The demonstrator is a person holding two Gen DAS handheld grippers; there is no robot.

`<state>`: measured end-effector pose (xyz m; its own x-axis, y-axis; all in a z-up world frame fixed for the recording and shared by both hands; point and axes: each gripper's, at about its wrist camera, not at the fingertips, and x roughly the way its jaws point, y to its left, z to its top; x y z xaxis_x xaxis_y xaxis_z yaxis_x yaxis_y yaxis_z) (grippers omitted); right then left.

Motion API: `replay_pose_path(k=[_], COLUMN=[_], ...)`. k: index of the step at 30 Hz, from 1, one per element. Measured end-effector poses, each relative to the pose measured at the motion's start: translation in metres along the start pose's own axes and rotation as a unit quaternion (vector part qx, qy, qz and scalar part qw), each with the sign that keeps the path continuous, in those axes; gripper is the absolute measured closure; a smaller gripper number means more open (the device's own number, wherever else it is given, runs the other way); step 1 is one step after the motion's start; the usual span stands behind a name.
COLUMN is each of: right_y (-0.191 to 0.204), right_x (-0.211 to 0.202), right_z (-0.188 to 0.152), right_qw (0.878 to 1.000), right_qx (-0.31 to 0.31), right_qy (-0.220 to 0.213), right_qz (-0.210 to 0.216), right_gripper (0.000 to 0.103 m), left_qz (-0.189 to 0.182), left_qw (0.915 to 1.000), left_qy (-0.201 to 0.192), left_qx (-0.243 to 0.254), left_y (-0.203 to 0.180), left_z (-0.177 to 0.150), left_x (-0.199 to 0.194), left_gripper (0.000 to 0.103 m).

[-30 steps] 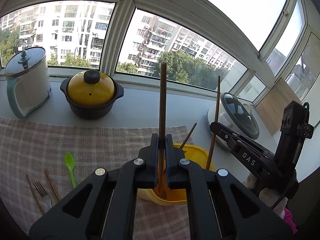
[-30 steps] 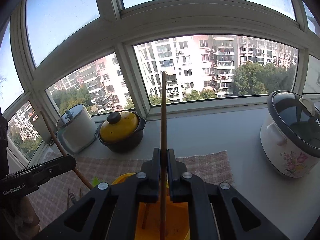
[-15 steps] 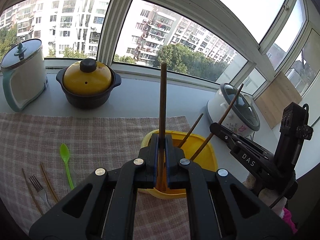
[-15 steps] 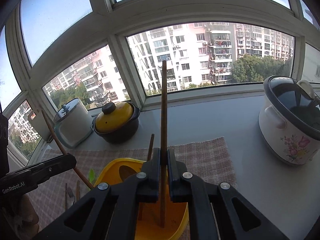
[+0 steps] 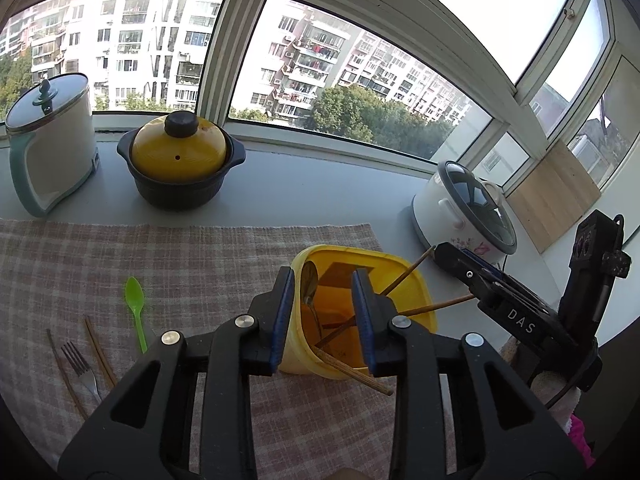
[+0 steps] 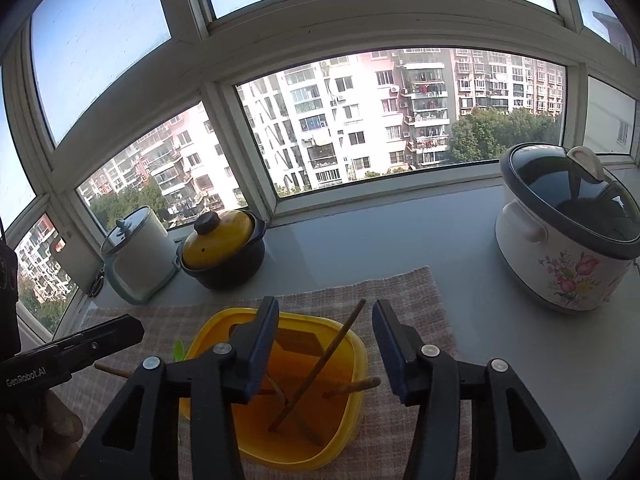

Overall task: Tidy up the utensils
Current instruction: 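Move both tools back from the bin to the remaining utensils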

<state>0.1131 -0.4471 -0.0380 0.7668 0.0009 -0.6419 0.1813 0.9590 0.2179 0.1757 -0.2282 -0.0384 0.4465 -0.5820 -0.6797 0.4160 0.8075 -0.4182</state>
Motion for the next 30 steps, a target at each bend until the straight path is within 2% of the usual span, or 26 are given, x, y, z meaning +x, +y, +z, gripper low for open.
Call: replay_pose_path(k=[2, 7, 10, 14, 17, 18, 20, 21, 22, 26, 30], right_y=[0.001, 0.008, 0.011, 0.017, 0.025, 0.028, 0.035, 0.038, 0.042, 0.059, 0.077], right_x=[-0.004, -0.015, -0.023, -0.033, -0.041, -0.043, -0.048, -0.050, -0.051, -0.054, -0.053], right_z=[-0.001, -0.003, -0.006, -0.009, -0.013, -0.015, -0.019, -0.022, -0.024, -0.036, -0.048], right_qw=[1.000, 1.000, 1.000, 0.999, 0.999, 0.999, 0.999, 0.998, 0.998, 0.997, 0.995], right_qx=[-0.001, -0.007, -0.003, -0.006, -0.015, -0.019, -0.027, -0.032, -0.036, -0.061, -0.084], right_qy=[-0.005, -0.013, -0.025, -0.034, -0.041, -0.044, -0.047, -0.048, -0.048, -0.047, -0.042], right_qz=[-0.003, -0.005, -0.005, -0.002, 0.001, 0.002, 0.005, 0.006, 0.007, 0.014, 0.025], right_gripper=[0.037, 0.033, 0.021, 0.017, 0.011, 0.011, 0.010, 0.009, 0.000, 0.000, 0.000], left_qz=[-0.002, -0.002, 0.004, 0.017, 0.041, 0.053, 0.072, 0.081, 0.092, 0.118, 0.157], left_qw=[1.0000, 1.0000, 0.9999, 0.9996, 0.9987, 0.9980, 0.9964, 0.9956, 0.9949, 0.9927, 0.9867], left_qy=[0.002, -0.003, -0.008, -0.016, -0.025, -0.030, -0.041, -0.044, -0.041, -0.016, 0.007], left_qx=[0.000, 0.004, 0.011, 0.015, 0.017, 0.017, 0.017, 0.015, 0.012, -0.018, -0.041], left_y=[0.001, 0.005, 0.008, 0.018, 0.032, 0.039, 0.053, 0.061, 0.070, 0.110, 0.147], left_z=[-0.001, -0.005, -0.008, -0.014, -0.021, -0.023, -0.030, -0.034, -0.038, -0.055, -0.075], left_x=[-0.002, -0.013, -0.022, -0.036, -0.047, -0.051, -0.058, -0.060, -0.062, -0.067, -0.070], left_gripper=[0.074, 0.074, 0.074, 0.074, 0.073, 0.070, 0.049, 0.047, 0.047, 0.047, 0.047])
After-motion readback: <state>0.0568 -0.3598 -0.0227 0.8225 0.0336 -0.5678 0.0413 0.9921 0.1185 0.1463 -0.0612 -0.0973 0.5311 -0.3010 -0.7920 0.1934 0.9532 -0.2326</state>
